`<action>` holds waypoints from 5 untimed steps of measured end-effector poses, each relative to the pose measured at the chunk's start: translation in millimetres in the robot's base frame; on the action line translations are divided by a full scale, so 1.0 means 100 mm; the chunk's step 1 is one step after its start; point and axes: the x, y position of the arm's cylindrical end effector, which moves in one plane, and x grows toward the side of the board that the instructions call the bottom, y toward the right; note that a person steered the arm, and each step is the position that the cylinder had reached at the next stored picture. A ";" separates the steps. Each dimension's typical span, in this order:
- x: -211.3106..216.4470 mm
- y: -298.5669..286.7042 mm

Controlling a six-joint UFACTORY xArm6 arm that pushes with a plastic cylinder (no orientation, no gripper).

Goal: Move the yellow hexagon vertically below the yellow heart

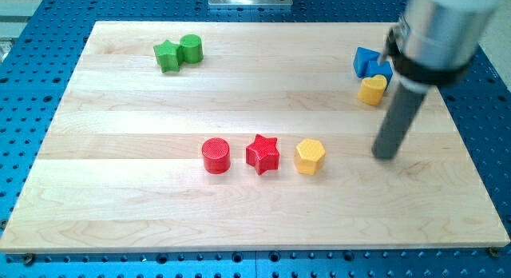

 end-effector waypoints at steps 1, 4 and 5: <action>0.27 -0.99; -0.11 -1.76; -0.14 -1.43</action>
